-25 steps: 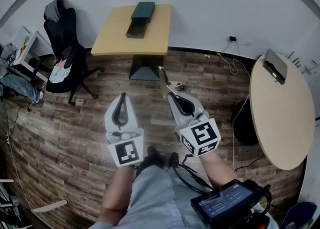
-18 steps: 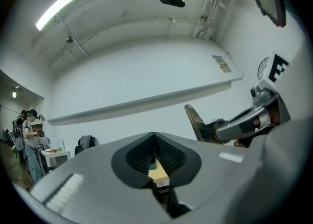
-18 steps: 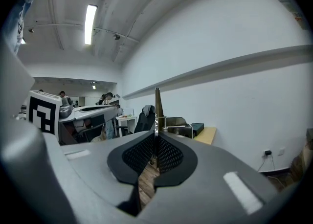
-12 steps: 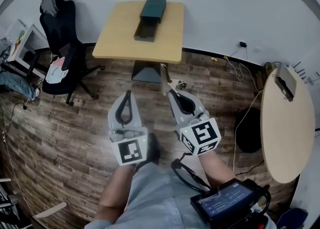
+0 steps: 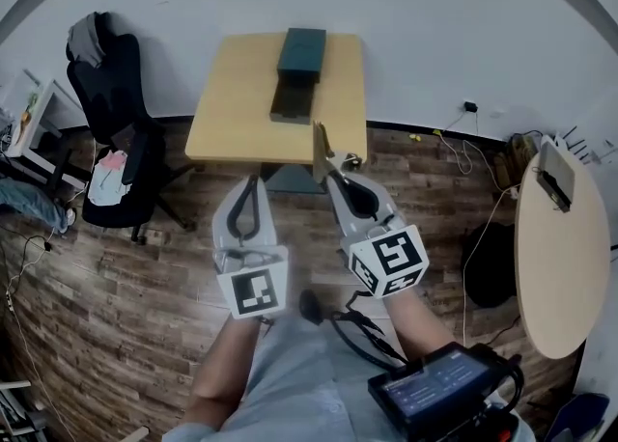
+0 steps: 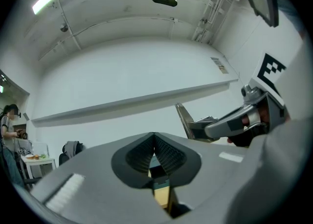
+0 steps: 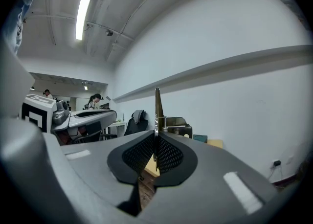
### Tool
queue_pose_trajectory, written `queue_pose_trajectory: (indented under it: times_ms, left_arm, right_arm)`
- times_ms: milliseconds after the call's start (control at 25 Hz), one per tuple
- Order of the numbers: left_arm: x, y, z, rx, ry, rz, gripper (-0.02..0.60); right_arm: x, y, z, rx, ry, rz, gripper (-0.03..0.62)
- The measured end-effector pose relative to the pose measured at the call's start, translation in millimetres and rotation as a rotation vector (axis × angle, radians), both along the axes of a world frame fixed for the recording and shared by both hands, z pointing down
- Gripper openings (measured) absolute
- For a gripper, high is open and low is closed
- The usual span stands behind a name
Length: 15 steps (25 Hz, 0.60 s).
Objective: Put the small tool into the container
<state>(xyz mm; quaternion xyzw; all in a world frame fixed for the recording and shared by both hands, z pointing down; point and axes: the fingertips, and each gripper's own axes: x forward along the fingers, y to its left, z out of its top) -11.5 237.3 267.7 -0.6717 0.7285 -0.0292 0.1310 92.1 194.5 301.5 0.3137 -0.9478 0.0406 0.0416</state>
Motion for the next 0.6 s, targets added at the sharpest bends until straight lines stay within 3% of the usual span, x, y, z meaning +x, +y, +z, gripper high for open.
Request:
queue_pose_trajectory:
  times_ms: [240,600]
  left_arm:
    - [-34.4,-33.6,-3.7,0.015,0.032,0.014,0.011]
    - [-51.5,-87.3,20.7,-0.026,0.030,0.034,0.011]
  right_arm:
    - [-25.7,-32.3,-5.9,0.006,0.018,0.028,0.005]
    - [-39.7,-82.4,17.8,-0.037,0.024,0.055,0.005]
